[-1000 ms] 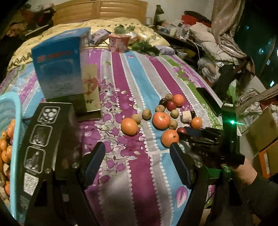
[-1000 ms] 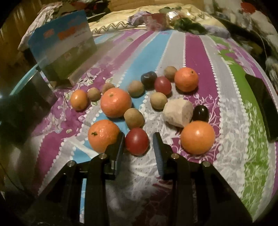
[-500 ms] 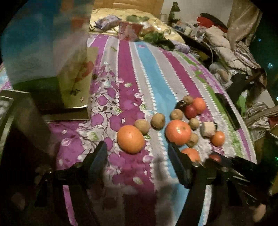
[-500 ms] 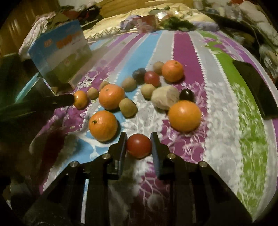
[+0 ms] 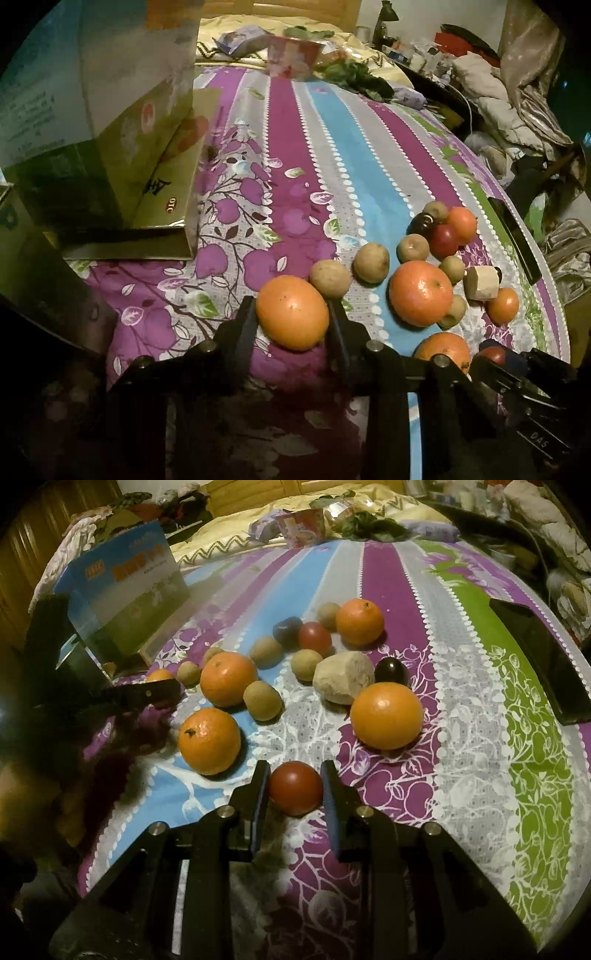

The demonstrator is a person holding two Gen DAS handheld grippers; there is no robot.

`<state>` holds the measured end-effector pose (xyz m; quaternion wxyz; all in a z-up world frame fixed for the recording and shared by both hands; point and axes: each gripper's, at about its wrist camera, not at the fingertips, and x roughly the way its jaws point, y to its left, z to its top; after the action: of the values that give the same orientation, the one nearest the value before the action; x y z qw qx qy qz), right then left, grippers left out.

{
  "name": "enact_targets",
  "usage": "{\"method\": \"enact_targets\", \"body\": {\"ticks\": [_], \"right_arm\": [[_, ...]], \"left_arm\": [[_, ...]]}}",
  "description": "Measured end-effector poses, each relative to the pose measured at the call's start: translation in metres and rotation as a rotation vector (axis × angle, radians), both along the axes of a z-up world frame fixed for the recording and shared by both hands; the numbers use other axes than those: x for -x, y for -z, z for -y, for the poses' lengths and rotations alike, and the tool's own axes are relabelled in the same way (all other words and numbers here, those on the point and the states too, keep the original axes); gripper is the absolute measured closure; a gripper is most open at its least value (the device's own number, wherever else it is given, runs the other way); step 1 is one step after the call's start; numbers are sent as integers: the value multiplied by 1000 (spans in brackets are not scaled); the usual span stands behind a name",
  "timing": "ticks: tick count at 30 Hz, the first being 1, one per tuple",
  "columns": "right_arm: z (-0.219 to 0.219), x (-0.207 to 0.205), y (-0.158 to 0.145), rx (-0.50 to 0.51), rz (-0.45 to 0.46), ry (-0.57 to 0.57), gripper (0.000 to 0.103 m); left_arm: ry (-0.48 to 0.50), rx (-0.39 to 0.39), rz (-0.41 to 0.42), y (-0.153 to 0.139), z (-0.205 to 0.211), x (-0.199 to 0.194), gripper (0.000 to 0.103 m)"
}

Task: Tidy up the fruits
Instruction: 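Grasp a red tomato with the right tool while the left tool grasps an orange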

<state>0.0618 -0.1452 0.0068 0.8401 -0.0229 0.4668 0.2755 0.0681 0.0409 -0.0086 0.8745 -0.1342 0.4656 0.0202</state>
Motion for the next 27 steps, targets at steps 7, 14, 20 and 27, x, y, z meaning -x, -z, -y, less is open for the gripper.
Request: {"method": "enact_targets", "body": {"ticks": [7, 14, 20, 27], "right_arm": [[3, 7, -10, 20, 37, 54, 75], [8, 13, -53, 43, 101, 149, 75], [-2, 18, -94, 39, 140, 182, 75], [-21, 26, -129, 27, 193, 167, 75]], "left_arm": [[-12, -45, 13, -14, 3, 12, 64], [-44, -108, 72, -69, -3, 44, 64], [-60, -131, 151, -121, -10, 73, 64], [-104, -138, 192, -156, -30, 94, 64]]}}
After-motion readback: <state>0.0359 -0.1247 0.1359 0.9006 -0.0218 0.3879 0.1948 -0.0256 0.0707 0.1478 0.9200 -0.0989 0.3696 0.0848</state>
